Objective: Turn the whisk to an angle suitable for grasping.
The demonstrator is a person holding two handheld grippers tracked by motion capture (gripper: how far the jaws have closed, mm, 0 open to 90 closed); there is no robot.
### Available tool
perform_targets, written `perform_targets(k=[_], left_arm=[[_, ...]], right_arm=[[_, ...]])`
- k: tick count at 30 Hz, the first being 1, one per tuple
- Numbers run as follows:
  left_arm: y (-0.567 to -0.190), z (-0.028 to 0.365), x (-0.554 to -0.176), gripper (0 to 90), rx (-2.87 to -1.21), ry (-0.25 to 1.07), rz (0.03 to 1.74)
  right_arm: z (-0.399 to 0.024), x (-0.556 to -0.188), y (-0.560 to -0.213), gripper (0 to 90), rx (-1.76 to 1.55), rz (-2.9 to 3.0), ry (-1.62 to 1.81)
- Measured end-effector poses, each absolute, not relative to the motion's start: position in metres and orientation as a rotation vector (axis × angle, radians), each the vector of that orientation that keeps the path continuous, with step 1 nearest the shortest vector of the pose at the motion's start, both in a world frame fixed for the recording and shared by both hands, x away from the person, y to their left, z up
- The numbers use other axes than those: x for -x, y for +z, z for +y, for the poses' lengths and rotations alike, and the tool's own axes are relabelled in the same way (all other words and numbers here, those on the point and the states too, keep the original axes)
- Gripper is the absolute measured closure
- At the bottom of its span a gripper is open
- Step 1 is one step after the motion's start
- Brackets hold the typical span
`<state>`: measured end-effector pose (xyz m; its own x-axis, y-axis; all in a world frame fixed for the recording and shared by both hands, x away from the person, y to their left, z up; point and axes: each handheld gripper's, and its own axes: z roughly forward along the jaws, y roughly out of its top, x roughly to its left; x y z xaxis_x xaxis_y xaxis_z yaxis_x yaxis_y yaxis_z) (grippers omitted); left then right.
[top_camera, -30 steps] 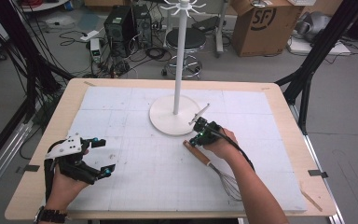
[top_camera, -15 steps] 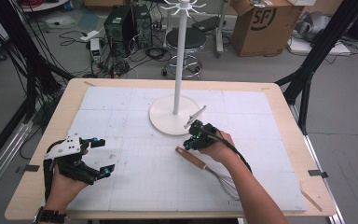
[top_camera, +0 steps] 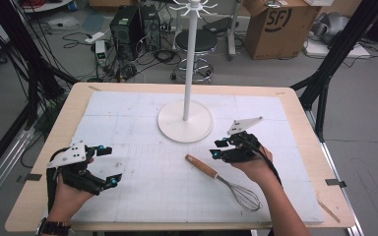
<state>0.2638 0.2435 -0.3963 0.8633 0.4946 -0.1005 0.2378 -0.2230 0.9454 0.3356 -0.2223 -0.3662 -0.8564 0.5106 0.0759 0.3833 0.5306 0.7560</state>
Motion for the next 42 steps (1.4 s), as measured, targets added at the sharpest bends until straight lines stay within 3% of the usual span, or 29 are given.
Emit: perform_targets(k=[2,4,21,34,42], left_arm=[[-0.396,0.243,-0.264,2.4,-1.814,0.260,0.553],[-0.397,0.242,-0.264,2.4,-1.817,0.259,0.553],[-0.399,0.237,-0.265,2.4,-1.828,0.243,0.545],[-0.399,0.237,-0.264,2.4,-1.830,0.237,0.536],[-0.399,0.239,-0.265,2.4,-1.826,0.240,0.542]], right_arm=[[-0.232,-0.329,-0.366,53.4,-0.786,2.572,1.283],[-0.240,-0.323,-0.365,44.7,-0.840,2.541,1.278],[-0.284,-0.288,-0.369,27.4,-0.906,2.300,1.445],[-0.292,-0.278,-0.372,18.6,-0.910,2.279,1.467],[-0.284,-0.278,-0.374,18.3,-0.897,2.296,1.416]])
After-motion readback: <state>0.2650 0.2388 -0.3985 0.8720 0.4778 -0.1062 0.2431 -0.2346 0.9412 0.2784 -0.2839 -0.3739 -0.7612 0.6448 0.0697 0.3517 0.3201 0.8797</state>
